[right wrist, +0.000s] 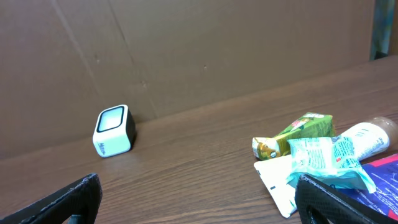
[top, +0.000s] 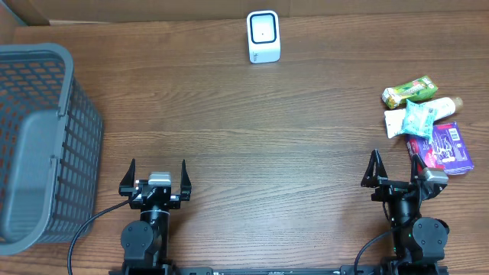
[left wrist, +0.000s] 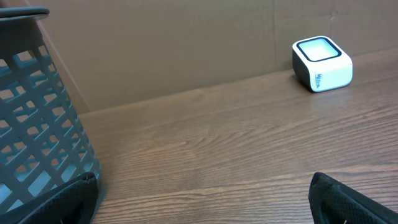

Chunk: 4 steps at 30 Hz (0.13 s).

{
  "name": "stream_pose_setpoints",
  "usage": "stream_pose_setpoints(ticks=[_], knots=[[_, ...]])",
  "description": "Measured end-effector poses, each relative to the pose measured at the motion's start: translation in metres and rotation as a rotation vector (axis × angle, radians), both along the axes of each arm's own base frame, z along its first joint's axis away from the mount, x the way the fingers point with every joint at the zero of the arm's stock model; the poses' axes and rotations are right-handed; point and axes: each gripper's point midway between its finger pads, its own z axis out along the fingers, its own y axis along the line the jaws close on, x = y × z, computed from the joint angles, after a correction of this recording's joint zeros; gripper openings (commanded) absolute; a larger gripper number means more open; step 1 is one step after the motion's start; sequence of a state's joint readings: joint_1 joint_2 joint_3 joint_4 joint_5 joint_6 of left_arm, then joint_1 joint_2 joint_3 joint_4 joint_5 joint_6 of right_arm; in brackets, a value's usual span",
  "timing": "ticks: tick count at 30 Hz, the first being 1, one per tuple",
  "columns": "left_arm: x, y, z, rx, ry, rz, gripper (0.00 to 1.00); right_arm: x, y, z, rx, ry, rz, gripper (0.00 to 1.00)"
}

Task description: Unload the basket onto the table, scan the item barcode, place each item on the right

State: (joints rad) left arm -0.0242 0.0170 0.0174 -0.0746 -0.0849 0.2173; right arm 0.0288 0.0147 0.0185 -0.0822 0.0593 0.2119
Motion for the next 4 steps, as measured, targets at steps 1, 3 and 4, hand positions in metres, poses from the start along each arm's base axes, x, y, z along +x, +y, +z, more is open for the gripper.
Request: stream_pose_setpoints(ticks=[1,3,4], knots=[[0.0000,0.0000,0.0000,0.000,0.000,0.000,0.99,0.0000,-0.0001,0.0001,0.000,0.000,0.000,1.00],[0.0000,0.0000,0.0000,0.000,0.000,0.000,1.00,0.0000,-0.0001,0.0001,0.000,0.000,0.000,1.00],[0.0000,0.0000,0.0000,0.000,0.000,0.000,0.99,0.0000,0.0000,0.0000,0.000,0.000,0.000,1.00]])
